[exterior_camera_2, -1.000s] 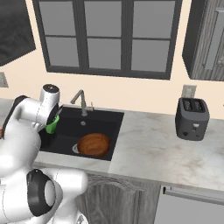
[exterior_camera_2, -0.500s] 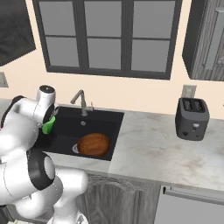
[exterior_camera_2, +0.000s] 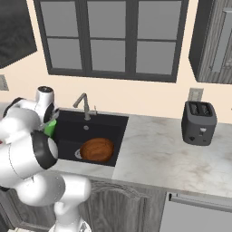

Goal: Remove the lime and sweet potato from the sink. Then move the bowl and cup from the counter to the sink for washing.

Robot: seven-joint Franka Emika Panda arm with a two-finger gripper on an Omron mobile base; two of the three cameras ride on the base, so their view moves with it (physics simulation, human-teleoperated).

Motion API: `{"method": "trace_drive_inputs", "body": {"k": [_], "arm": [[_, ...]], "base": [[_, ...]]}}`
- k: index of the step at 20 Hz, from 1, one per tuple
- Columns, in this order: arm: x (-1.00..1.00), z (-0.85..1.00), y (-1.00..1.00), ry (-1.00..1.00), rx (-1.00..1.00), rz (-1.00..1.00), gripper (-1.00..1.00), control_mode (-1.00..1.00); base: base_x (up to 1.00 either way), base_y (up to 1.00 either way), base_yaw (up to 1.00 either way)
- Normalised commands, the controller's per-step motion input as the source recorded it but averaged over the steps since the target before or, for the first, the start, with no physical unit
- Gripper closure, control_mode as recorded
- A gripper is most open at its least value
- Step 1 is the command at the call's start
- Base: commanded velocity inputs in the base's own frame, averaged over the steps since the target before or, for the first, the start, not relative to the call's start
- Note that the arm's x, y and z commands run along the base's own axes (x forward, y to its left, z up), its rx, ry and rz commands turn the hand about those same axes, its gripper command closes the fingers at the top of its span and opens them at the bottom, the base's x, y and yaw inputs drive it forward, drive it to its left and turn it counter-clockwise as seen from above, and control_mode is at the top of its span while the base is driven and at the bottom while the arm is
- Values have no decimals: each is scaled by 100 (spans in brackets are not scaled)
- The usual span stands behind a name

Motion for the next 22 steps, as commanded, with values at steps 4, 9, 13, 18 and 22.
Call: {"method": "trace_drive_inputs", "body": {"k": [4, 9, 13, 18, 22], "arm": [[20, -12, 5, 0, -9, 0, 100, -100], [17, -14, 1, 0, -6, 0, 100, -100], [20, -14, 2, 0, -1, 0, 100, -100], [26, -13, 4, 0, 0, 0, 100, -100], [26, -14, 5, -1, -1, 0, 100, -100]], "base": [[0, 0, 0], [0, 0, 0], [0, 0, 0], [0, 0, 0], [0, 0, 0]]}}
